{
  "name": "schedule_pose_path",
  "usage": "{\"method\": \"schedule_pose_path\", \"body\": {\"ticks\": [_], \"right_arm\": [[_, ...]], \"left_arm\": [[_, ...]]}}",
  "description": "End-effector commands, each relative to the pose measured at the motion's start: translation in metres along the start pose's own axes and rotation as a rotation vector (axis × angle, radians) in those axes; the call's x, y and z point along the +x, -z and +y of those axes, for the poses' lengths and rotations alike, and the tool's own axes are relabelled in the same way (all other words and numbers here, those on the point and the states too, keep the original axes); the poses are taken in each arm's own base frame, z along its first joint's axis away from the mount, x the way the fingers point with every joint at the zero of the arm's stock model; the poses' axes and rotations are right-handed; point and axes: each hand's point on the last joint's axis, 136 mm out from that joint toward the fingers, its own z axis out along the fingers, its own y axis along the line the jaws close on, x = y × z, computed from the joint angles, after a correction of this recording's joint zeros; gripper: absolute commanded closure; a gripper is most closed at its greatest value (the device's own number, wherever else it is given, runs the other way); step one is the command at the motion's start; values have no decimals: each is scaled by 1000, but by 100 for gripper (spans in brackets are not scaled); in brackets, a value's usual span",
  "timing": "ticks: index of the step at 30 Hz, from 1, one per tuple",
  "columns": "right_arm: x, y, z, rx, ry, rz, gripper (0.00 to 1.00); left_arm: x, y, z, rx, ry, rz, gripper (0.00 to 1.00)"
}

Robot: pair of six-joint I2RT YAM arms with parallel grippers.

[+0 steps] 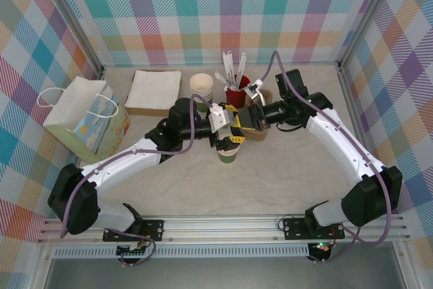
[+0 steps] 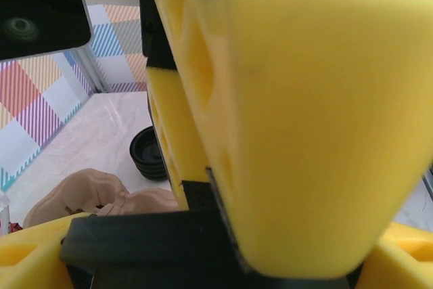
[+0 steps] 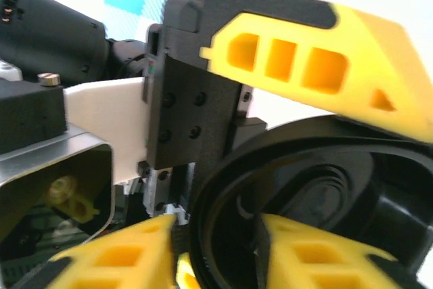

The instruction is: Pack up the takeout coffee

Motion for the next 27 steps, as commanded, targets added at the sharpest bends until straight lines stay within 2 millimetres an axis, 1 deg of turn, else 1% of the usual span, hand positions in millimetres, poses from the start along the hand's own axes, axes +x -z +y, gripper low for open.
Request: {"method": "schedule_pose_path", "body": {"ticks": [1,3,4,6,9,11,15,17,19,27], "right_arm": [[0,9,2,89,56,-18,52],[1,10,-5,128,49,-20,42],[2,9,-7,135,44,-19,39],[2,7,-9,131,38,-16,31],[3,0,-9,110,35,-5,22],[4,-5,-11,107,32,8,20],[5,-14,-13,106,27,28,19],[5,-17,-16,112,22,34,19],[5,-18,-17,114,13,34,24],[6,-17,-14,109,12,33,52]], "left_arm": [[-20,5,-1,-6,-47,-28,15],[-20,5,-1,-4,-47,-26,15],[-19,4,-1,-3,-46,-24,15],[-19,4,0,-1,-46,-23,15],[-20,3,0,0,-47,-24,16],[-20,3,1,1,-44,-23,16],[-20,2,0,5,-43,-22,16],[-20,2,0,5,-42,-20,16],[-20,3,0,3,-42,-19,16],[-17,1,0,4,-37,-11,12]]}}
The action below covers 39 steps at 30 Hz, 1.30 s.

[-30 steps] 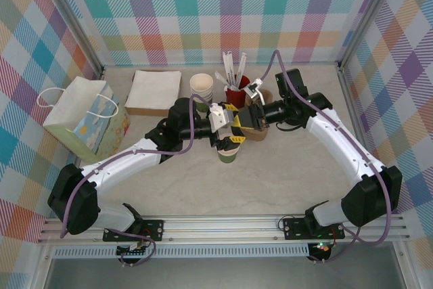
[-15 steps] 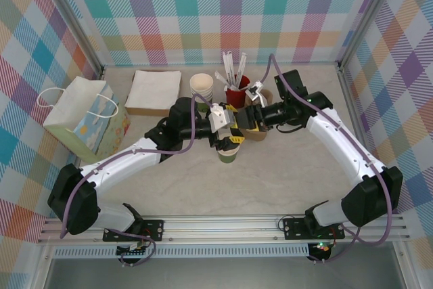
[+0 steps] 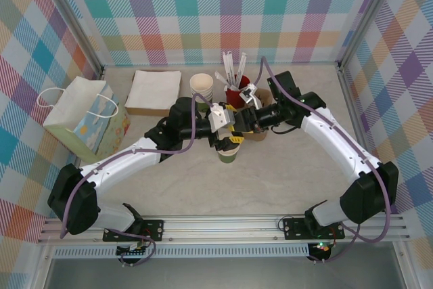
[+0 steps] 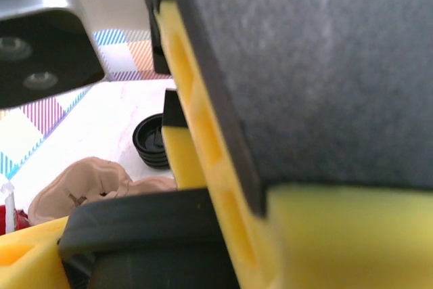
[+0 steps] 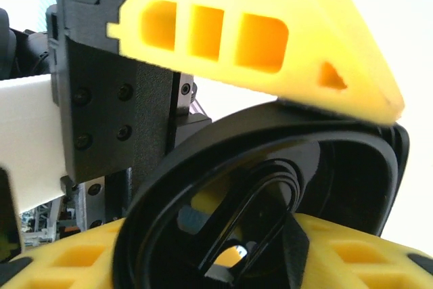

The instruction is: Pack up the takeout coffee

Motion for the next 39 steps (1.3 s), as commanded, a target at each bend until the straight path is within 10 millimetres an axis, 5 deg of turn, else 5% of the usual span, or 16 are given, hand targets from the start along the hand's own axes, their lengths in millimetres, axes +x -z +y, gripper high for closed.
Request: {"method": "schedule_pose_path", "body": {"ticks": [1,18,29,39], "right_arm": [[0,0,4,-9,19,-1,54],[6,2,-1,28,14,12,83],[7,3,-1,24,25,12,87],[8,5,7,-9,43,7,87]], "left_arm": [[-23,1,-2,11,-44,-54,11],[-15,7,0,-13,-64,1,4],[-5,23,-4,-51,-63,42,0],[-1,34,-5,-42,-28,30,7]]}}
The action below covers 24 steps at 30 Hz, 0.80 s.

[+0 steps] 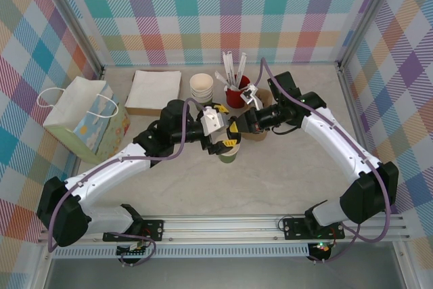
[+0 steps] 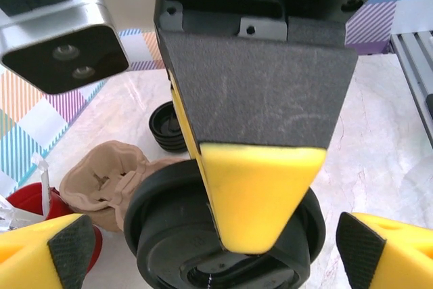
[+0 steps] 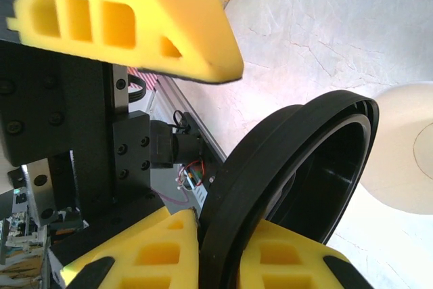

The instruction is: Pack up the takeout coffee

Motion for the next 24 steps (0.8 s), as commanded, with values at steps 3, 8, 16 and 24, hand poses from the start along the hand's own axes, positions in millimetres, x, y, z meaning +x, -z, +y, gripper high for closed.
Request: {"method": "schedule_pose_path", "body": {"ticks": [3,8,16,24], "right_arm": [[4,5,17,-58,45,-3,87],[4,6,22,-84,49,-1,87],[3,6,27,-114,46,3,87],[3,6,30,-137,47,4,87]], "left_arm": [[3,6,-3,17,26,-17,8],[7,5,-2,13,37,-18,10],[12,3,0,11,39,-12,19],[15,0,1,10,42,-8,15]]}}
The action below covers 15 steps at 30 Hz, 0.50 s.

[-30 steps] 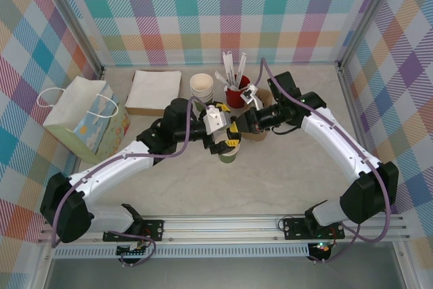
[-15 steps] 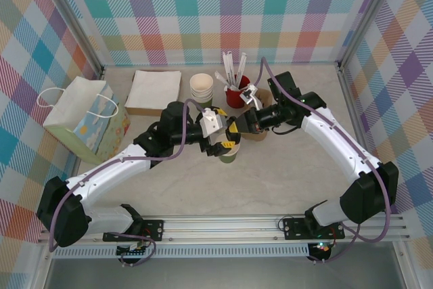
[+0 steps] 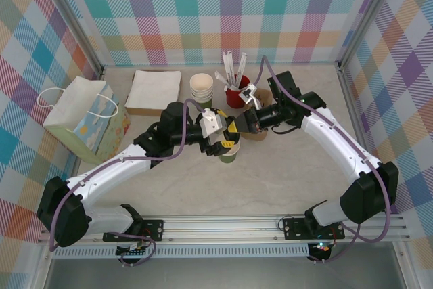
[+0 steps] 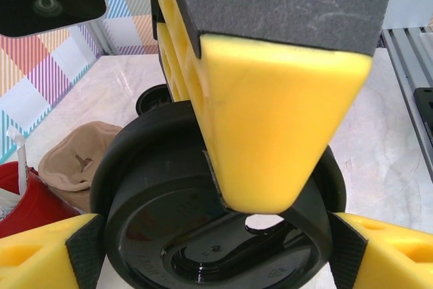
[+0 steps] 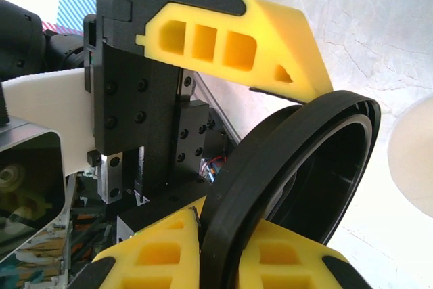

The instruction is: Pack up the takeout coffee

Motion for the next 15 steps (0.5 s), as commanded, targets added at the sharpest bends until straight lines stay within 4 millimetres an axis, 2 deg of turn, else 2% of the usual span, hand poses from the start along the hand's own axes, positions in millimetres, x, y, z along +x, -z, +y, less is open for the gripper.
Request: {"method": "schedule_pose_path", "body": {"ticks": [1,7,11,15], "right_arm": [[3,4,15,-51,36,-5,87],[3,3,13,-49,29,-3,86],[4,3,9,-21,30,-9,83],[5,5,0,31,25,-23,70]], "left_arm": [[-3,-1,4,-8,-10,-30,16],[-3,-1,5,-11,-9,-28,23],[0,0,6,-18,-13,-4,24],[9,1,5,-6,-25,67,27]]}}
